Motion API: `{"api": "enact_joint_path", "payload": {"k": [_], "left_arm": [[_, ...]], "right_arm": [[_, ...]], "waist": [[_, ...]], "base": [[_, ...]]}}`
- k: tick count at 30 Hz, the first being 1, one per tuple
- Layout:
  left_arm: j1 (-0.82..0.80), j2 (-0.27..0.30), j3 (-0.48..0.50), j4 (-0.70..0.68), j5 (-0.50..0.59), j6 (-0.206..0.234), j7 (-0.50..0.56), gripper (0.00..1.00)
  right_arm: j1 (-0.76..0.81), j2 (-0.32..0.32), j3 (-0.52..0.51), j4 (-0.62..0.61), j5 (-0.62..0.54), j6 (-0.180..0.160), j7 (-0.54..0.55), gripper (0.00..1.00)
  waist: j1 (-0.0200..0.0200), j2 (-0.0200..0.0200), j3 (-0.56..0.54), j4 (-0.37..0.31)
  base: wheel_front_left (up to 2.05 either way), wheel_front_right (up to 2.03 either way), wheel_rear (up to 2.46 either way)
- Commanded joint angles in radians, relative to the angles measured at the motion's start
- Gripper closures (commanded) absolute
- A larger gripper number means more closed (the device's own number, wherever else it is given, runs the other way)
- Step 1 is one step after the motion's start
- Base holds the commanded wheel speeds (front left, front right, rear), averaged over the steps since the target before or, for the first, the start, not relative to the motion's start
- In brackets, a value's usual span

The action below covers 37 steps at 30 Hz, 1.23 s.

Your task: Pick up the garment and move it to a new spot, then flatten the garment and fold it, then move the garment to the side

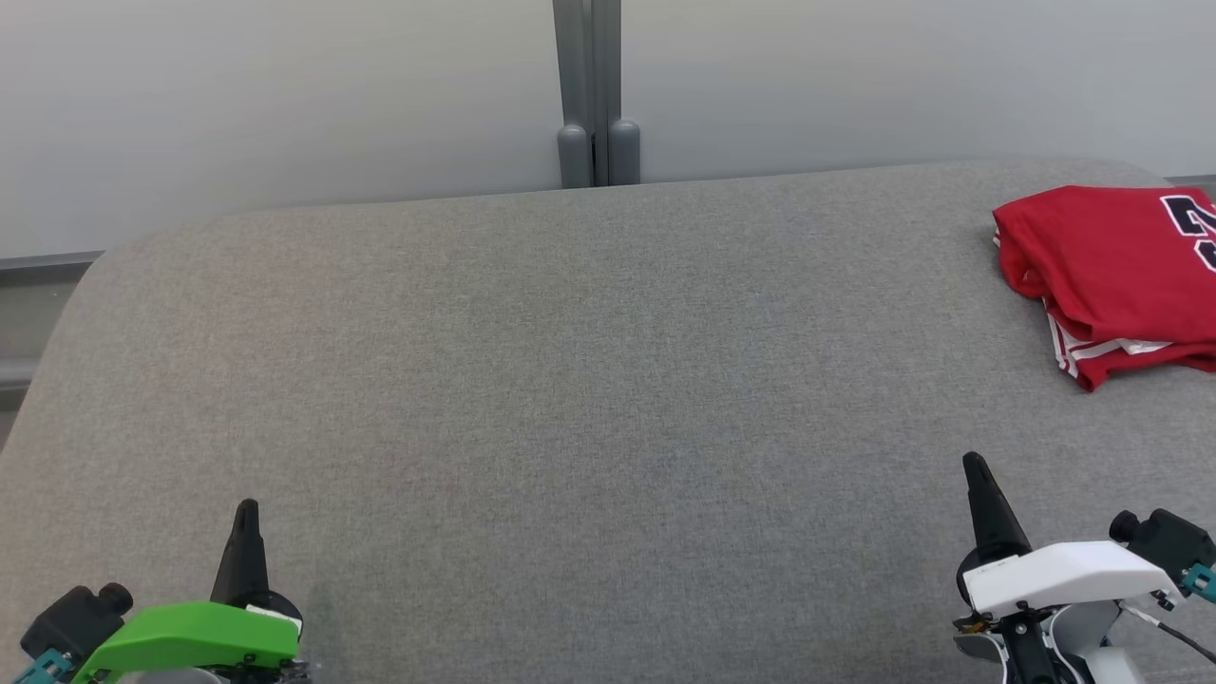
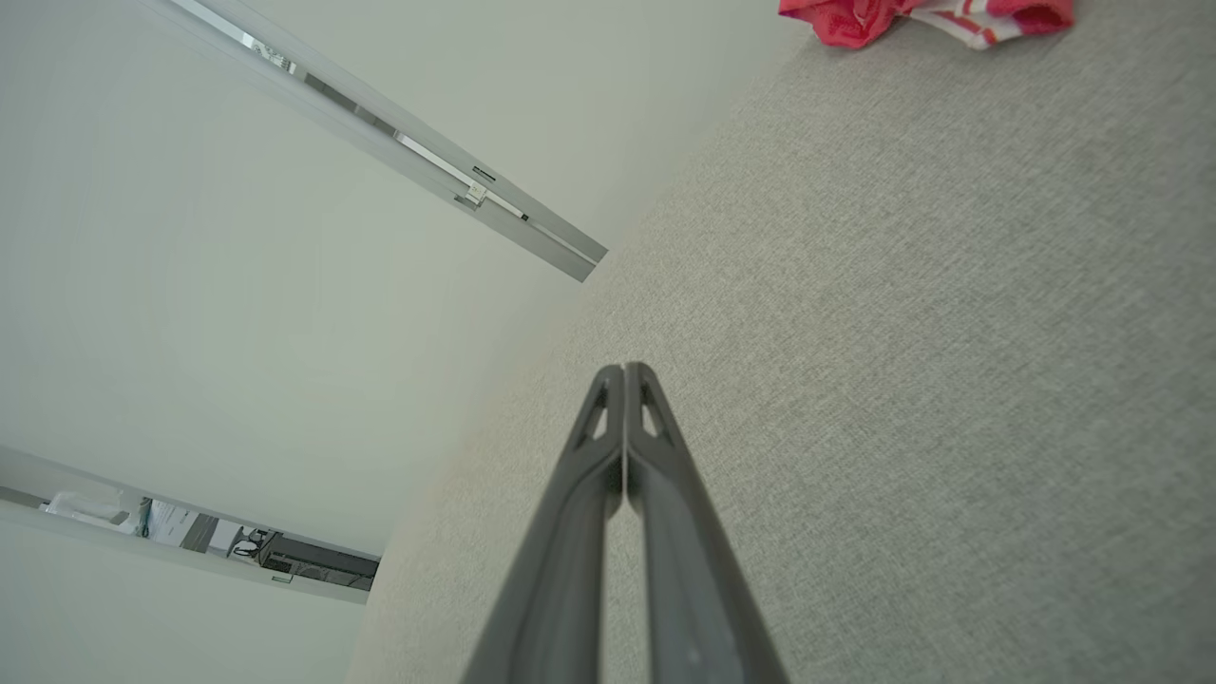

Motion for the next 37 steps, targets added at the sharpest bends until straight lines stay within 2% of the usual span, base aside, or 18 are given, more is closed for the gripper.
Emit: {"api": "enact_joint_path", "payload": {"k": [1,37], "left_arm": [[-0.031,0.002,0.008,-0.013,-0.029,-0.007,0.007,1.0],[-0.065,-0.035,0.056,-0.023,-0.351,-0.035,0.103,1.0]], "right_arm": [[-0.028,-0.008,-0.005,-0.009,0.032,0.0,0.007,1.0],[-0.06,-0.008,-0.047,-0.004,0.388,0.0,0.102,1.0]], "waist": [[0.0,0.0,0.0,-0.001],[0.0,0.0,0.007,-0.016]], "base": [[0.0,0.0,0.0],[0.0,0.0,0.0]]}}
